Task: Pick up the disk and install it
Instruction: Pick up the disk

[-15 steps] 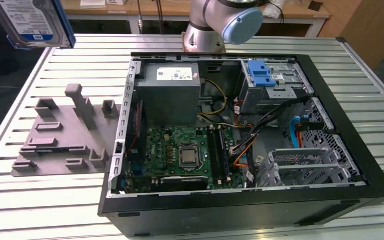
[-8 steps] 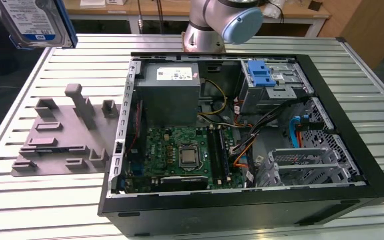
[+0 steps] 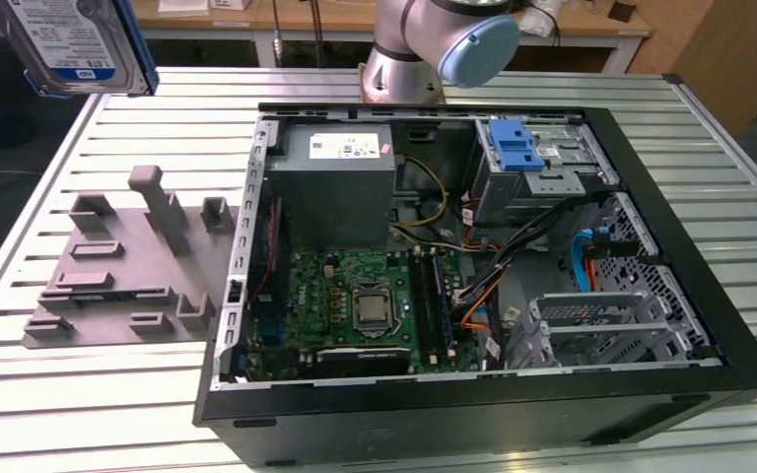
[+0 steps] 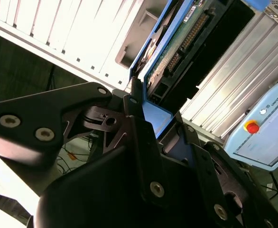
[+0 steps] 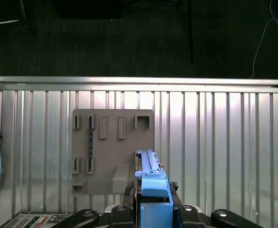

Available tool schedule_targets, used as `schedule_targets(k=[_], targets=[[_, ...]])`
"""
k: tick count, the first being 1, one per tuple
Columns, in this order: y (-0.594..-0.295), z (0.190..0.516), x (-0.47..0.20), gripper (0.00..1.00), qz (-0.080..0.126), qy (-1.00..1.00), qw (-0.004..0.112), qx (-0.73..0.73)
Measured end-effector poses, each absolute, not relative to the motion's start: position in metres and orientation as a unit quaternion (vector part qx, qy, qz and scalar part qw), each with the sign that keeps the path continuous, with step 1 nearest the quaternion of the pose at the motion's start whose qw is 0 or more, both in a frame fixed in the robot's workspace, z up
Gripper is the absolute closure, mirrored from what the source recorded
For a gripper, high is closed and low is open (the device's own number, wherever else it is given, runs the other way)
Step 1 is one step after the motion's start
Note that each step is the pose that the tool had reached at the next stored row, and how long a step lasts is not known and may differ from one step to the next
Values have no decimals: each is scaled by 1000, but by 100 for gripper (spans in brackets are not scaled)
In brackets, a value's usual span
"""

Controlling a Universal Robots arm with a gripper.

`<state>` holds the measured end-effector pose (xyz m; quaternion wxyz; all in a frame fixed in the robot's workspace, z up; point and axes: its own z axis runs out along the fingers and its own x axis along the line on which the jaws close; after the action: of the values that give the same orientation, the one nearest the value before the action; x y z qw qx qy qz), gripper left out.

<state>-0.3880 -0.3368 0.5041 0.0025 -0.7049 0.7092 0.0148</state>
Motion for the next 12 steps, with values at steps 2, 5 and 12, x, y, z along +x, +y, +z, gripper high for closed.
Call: schedule_targets(k=[2, 5, 12], targets=[[-337, 504, -387, 64, 15, 709, 3, -705], [-337, 504, -385, 64, 15, 709, 3, -705], [-337, 504, -380, 64, 15, 709, 3, -705]])
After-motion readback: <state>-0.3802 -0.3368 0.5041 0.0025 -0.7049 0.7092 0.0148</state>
